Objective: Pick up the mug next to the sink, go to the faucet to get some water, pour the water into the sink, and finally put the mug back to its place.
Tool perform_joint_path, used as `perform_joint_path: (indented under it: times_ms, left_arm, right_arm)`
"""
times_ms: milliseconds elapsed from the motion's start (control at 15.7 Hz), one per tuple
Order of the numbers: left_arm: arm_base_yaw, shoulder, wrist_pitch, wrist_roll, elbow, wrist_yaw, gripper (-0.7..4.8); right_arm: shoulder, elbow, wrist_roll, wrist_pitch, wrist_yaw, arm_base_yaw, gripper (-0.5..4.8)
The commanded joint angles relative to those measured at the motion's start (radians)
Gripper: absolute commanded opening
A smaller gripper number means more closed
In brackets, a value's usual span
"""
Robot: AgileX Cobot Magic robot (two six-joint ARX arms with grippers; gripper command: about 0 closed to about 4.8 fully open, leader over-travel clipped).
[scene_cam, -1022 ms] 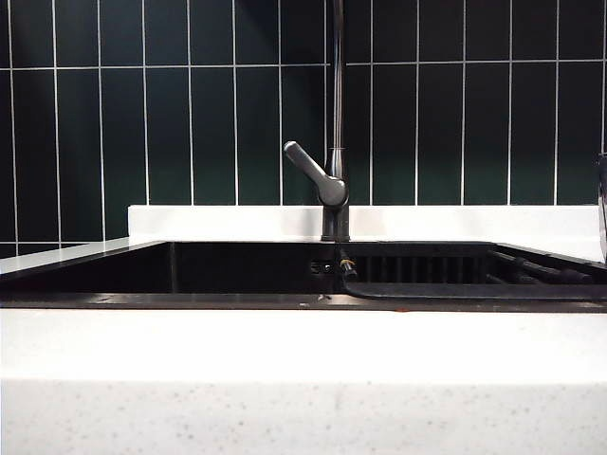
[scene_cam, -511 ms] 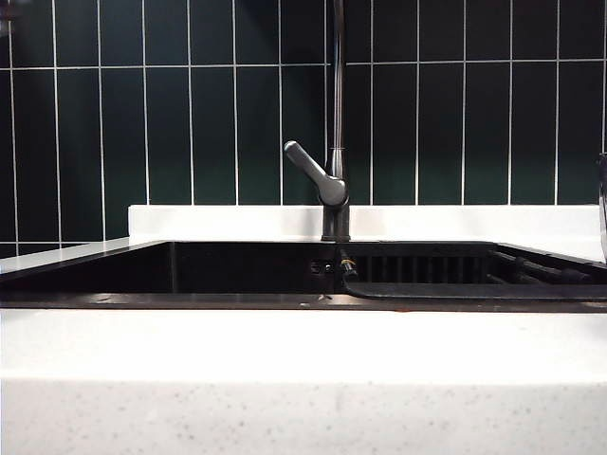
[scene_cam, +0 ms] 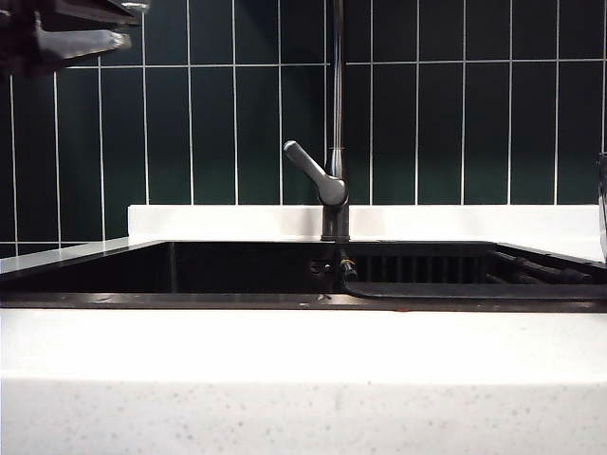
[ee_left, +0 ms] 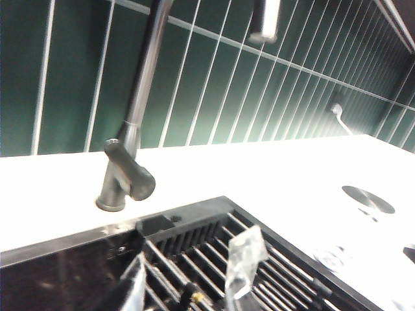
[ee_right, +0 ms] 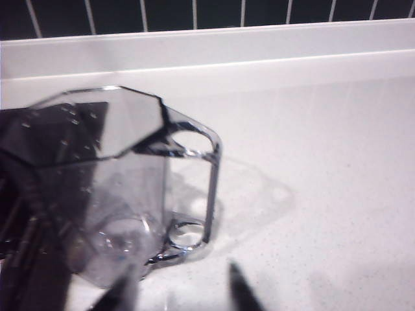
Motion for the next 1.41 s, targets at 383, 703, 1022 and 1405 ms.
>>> perform_joint_path:
  times_ms: [383, 703, 1022, 1405]
  left_arm:
    - [-0.001, 0.011, 0.018, 0.034, 0.016, 0.021, 1.61]
    - [0.000, 0.011, 0.016, 0.051, 0.016, 0.021, 1.61]
    - [0.000, 0.011, 0.018, 0.071, 0.017, 0.017, 1.61]
    - [0.001, 0.011, 0.017, 0.090, 0.017, -0.006, 1.61]
  right_arm:
    - [0.539, -0.007, 0.002, 0.599, -0.014, -0.031, 1.81]
    - [0.791, 0.052, 0.000, 0.788, -0.013, -0.031, 1.81]
    - [0.882, 0.117, -0.022, 0.792, -0.016, -0.091, 1.80]
    - [0.883, 0.117, -0.021, 0.806, -0.270, -0.247, 1.80]
